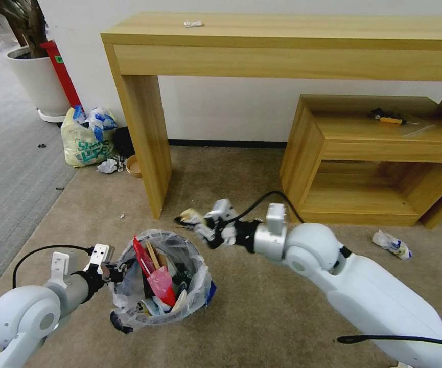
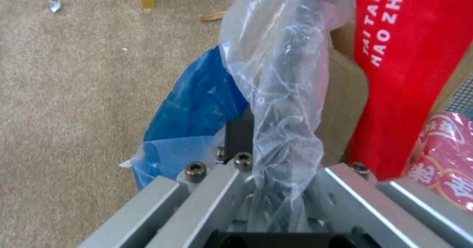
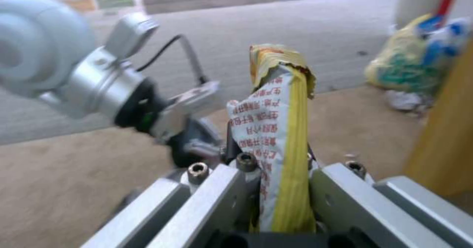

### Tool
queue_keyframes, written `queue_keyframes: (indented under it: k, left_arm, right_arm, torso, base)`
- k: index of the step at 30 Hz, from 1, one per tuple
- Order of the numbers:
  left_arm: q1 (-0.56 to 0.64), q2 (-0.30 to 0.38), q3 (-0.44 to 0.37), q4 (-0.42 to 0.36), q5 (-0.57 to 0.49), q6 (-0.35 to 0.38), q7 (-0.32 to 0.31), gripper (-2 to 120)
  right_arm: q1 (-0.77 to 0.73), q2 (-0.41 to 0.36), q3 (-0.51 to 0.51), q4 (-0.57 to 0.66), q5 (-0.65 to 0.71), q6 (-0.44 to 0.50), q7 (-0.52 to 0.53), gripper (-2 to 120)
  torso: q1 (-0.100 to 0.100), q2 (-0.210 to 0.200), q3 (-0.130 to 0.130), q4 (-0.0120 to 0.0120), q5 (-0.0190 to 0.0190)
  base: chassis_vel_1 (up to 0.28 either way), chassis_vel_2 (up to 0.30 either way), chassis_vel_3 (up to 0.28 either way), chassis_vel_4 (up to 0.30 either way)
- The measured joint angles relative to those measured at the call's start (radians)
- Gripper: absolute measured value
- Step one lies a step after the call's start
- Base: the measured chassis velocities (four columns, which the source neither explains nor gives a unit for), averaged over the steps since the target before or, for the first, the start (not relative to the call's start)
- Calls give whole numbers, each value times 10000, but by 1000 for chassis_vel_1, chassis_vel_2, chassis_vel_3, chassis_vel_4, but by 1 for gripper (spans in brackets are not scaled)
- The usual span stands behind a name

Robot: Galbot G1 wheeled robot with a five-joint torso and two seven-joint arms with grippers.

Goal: Pick up the trash bin and place the garbage on the floor into it.

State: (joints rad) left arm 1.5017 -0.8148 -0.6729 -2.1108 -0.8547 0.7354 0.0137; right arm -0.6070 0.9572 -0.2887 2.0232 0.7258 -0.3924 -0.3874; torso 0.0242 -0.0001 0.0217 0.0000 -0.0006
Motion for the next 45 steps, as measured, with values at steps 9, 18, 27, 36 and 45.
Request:
queue_keyframes:
  k: [9, 18, 27, 36, 45]
  left_arm:
    - [-123, 174, 51, 4, -230, 0, -94, 0]
    - [-282, 122, 365, 4, -226, 0, -145, 0]
    - [-233, 104, 305, -80, -246, 0, -169, 0]
    - [-170, 5, 267, -171, -207, 0, -167, 0]
    - [60, -43, 8, -189, -159, 0, -158, 0]
  right_arm:
    - [161, 1, -756, -132, -287, -266, 678, 2]
    - [76, 330, -974, -642, -433, -215, 1139, 34]
    - [61, 447, -1079, -679, -415, -154, 1314, 65]
    - [-62, 483, -819, -625, -291, -81, 1553, 100]
    - [-824, 136, 557, -294, -279, 12, 1817, 100]
  torso:
    - [0, 1, 0, -2, 2]
    - [0, 1, 0, -2, 2]
    - [0, 1, 0, -1, 2]
    - [0, 1, 0, -2, 2]
    - [0, 1, 0, 0, 3]
  base:
    - [0, 0, 0, 0]
    - [0, 0, 0, 0]
    - [0, 0, 0, 0]
    - [0, 0, 0, 0]
    - [0, 0, 0, 0]
